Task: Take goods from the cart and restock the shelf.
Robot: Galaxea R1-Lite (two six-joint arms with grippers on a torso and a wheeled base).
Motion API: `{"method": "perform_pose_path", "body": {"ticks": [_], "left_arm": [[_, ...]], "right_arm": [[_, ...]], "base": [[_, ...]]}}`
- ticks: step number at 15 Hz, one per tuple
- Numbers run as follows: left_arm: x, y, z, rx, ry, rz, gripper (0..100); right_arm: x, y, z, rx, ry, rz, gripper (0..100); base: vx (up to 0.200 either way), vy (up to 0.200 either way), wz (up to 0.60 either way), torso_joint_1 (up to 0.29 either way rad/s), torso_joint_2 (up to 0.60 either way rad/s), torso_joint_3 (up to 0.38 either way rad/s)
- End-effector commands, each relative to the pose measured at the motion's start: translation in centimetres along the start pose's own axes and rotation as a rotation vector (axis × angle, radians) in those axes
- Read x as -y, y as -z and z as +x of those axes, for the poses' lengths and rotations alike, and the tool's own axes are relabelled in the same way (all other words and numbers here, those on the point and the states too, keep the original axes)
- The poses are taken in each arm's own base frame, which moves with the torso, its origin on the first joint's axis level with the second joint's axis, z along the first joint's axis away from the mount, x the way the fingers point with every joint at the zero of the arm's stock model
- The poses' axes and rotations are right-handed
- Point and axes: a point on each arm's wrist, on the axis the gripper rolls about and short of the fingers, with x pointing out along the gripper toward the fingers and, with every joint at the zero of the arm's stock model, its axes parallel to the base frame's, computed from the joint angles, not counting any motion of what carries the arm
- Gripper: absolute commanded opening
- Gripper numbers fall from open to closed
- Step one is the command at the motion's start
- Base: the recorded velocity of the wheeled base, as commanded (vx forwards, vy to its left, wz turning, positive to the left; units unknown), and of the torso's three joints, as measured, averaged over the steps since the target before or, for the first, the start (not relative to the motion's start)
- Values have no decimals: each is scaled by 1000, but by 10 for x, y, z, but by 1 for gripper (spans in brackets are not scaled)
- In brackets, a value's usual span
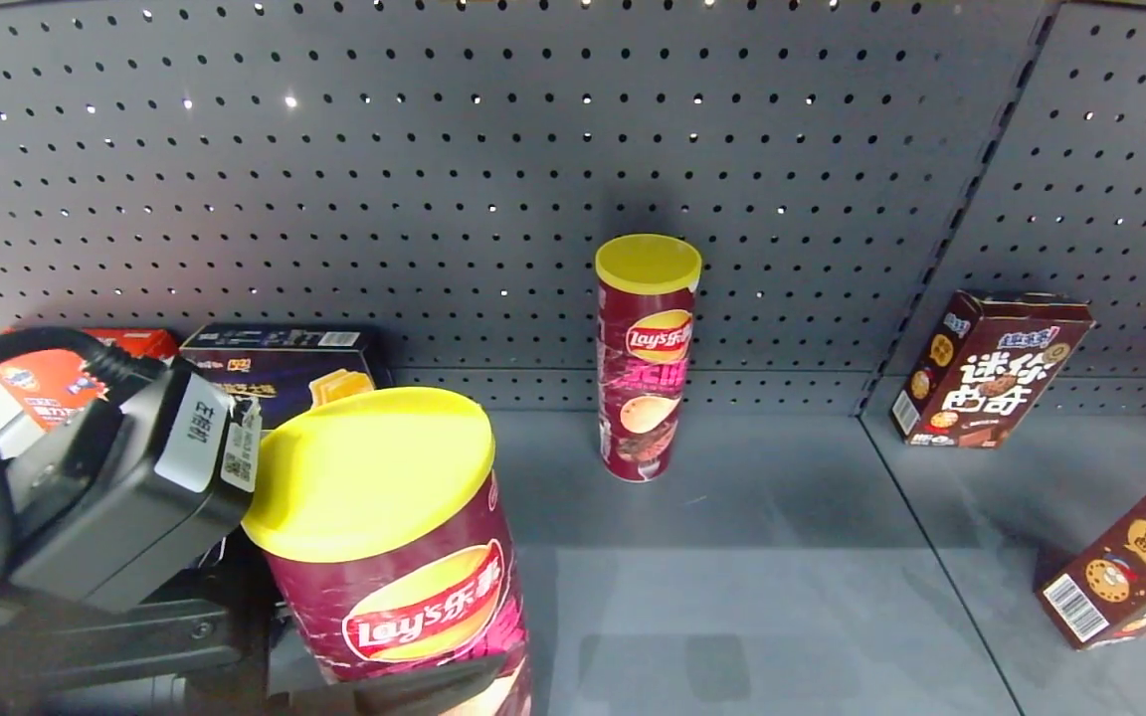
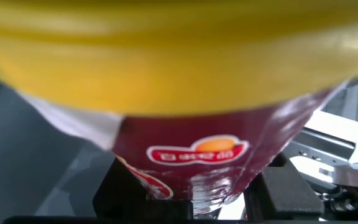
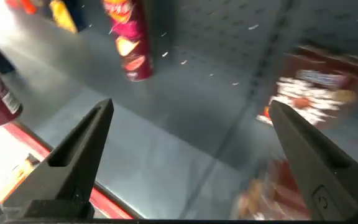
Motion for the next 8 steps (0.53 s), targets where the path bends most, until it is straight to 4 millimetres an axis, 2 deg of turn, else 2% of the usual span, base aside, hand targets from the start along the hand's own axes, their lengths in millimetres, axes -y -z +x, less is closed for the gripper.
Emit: {"method": "perform_pose_path", "body": {"ticks": [1,3,4,6,8], "left_arm": [[-1,-1,0,3,-16,2,0],[-1,-2,-1,6,-35,4,0],[-1,-2,-1,6,-35,4,0],[-2,-3,-4,12,-50,-1,0],[-3,-3,-5,13,-54,-4,0]], "right_arm": [[-3,-9,40,-54,-111,21,100],[-7,-9,58,-92,-144,22,100],[-7,-9,58,-92,-144,22,100],[-13,-16,87,-81,-172,14,100],[-14,-17,107,-70,-167,11,100]], "base": [[0,0,0,0,0,0],[0,0,0,0,0,0],[0,0,0,0,0,0],[0,0,0,0,0,0],[0,0,0,0,0,0]]}}
